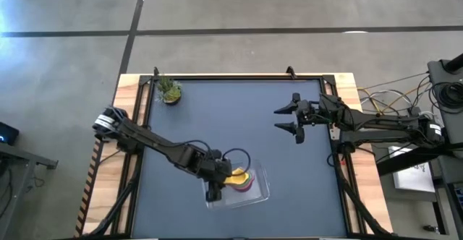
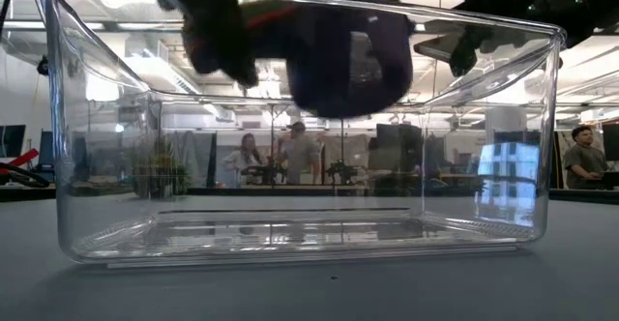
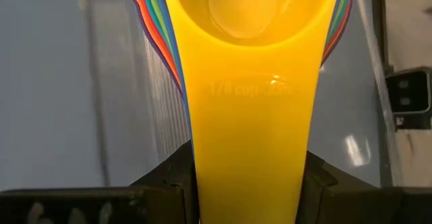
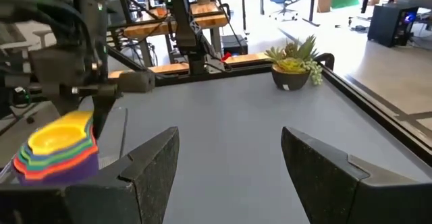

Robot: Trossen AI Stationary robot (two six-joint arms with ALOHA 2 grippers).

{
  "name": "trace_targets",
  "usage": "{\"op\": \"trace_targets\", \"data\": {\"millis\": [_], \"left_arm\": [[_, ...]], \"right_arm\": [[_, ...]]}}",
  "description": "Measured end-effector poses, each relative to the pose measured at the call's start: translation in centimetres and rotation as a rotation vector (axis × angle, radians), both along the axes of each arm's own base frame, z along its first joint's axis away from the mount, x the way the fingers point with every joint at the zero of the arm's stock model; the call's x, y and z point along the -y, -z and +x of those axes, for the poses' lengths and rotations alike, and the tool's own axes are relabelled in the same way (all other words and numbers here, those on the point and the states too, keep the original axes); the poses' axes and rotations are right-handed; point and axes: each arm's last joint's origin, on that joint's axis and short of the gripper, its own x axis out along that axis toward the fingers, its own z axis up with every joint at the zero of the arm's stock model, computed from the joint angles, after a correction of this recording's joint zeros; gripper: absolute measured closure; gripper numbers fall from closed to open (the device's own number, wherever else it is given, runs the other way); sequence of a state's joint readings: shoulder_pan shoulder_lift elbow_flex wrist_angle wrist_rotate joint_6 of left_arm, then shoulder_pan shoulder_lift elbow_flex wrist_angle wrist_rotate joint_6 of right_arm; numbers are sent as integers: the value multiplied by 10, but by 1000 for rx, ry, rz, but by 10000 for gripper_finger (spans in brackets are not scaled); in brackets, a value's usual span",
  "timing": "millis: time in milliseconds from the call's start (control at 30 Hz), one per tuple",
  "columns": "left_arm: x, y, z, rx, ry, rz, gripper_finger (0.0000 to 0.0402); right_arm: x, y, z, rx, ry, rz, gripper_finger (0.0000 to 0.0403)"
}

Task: Nest measuring cups in basket
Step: Put the nested measuring cups into the transparent bin

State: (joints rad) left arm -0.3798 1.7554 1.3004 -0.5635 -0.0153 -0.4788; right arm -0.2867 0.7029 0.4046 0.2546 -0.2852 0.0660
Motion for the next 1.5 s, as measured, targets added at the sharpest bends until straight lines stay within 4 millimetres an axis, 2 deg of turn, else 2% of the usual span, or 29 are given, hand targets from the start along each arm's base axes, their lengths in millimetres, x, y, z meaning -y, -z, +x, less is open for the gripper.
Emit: {"op": "trace_targets", "data": {"millis": [433, 700, 1167, 1500], "left_arm": [[4, 37, 10, -99, 12, 47, 279], [-1, 45, 7, -159, 1, 118, 279], [-9, 29, 4, -199, -11, 273, 279], [-2, 21, 16, -89, 41, 202, 279]], "right_arm": [[0, 0, 0, 5, 0, -1, 154], [0, 0, 0, 5, 0, 0, 154], [0, 0, 0, 4, 0, 0, 154], [0, 0, 0, 4, 0, 4, 154]]}}
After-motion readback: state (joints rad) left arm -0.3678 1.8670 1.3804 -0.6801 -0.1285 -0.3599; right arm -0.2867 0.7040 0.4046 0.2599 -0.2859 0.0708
